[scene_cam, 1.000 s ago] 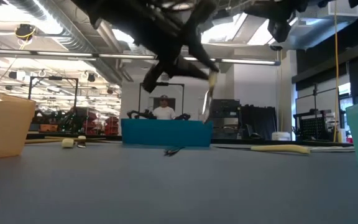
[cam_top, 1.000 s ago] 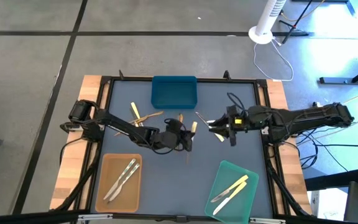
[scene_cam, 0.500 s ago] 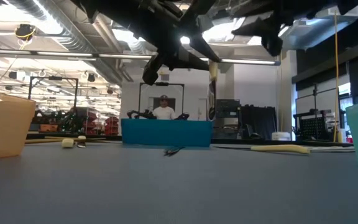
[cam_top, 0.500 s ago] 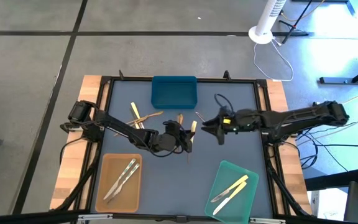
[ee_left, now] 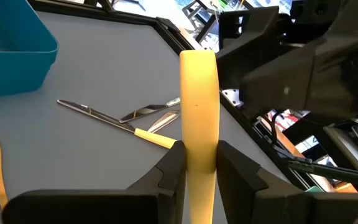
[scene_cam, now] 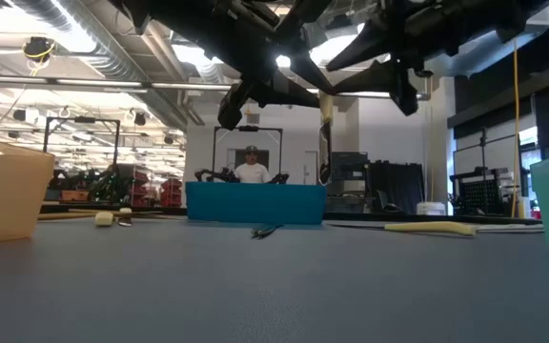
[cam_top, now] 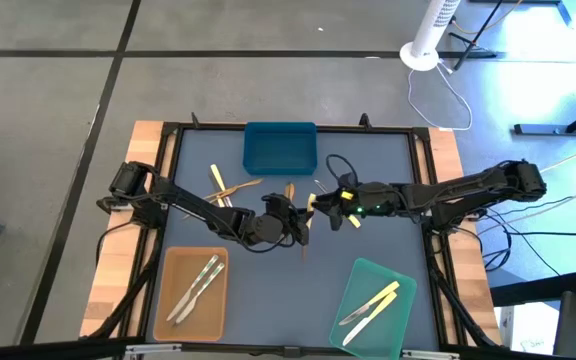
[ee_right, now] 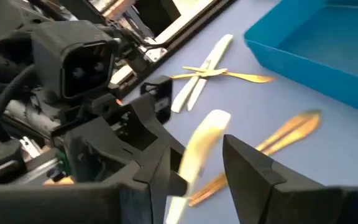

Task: Sort silverware by color (type)
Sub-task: Put the yellow knife into the green bin

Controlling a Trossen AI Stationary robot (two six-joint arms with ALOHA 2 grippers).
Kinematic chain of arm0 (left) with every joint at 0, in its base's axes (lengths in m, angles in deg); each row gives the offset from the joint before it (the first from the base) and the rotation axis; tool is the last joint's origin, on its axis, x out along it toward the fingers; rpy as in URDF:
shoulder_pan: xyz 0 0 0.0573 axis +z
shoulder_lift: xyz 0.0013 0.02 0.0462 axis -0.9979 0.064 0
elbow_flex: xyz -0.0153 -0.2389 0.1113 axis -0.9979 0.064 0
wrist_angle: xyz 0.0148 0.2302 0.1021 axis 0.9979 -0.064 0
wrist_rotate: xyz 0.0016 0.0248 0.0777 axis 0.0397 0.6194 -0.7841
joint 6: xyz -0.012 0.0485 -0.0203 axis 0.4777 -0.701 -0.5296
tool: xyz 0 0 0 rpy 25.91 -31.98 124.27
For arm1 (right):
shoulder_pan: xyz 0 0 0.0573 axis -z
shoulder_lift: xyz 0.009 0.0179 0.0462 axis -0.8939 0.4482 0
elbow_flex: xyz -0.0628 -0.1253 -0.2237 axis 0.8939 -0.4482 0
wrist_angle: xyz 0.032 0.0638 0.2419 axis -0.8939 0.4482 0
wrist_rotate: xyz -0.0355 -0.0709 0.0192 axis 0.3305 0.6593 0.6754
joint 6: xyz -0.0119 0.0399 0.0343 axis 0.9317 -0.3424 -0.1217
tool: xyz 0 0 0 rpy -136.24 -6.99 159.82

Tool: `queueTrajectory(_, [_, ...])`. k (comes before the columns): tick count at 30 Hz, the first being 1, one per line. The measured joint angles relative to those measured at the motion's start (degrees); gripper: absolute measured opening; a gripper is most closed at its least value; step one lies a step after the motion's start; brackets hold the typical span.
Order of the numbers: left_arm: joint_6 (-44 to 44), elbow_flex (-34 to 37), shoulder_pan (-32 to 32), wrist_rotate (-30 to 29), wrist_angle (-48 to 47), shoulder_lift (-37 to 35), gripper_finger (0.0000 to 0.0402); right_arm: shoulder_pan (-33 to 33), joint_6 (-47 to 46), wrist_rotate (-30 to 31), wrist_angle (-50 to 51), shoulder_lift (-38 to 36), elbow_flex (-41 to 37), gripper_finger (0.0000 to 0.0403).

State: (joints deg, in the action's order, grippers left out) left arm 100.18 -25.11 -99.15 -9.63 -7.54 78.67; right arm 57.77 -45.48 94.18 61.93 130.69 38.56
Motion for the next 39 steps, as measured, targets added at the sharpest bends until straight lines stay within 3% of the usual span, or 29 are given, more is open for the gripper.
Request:
queueTrajectory(20, [0.03, -0.02, 0.01, 0.00, -0.33, -0.02, 0.0065, -0.04, -3.90, 2.68, -5.00, 5.89, 0.00, 0.0129])
queueTrajectory(24, [0.05, -0.02, 0.00, 0.21, -0.43, -0.02, 0.0065, -0.04, -2.44, 3.71, -7.24, 5.89, 0.02, 0.0109])
queueTrajectory(33, [-0.01, -0.02, 0.04, 0.44, -0.68, -0.04, 0.0081, -0.04, -0.96, 2.78, -7.58, 5.89, 0.09, 0.0019])
queueTrajectory(39, [0.23, -0.02, -0.02, 0.14, -0.69, -0.04, 0.0099, 0.02, 0.62, 1.78, -6.91, 5.89, 0.07, 0.0015])
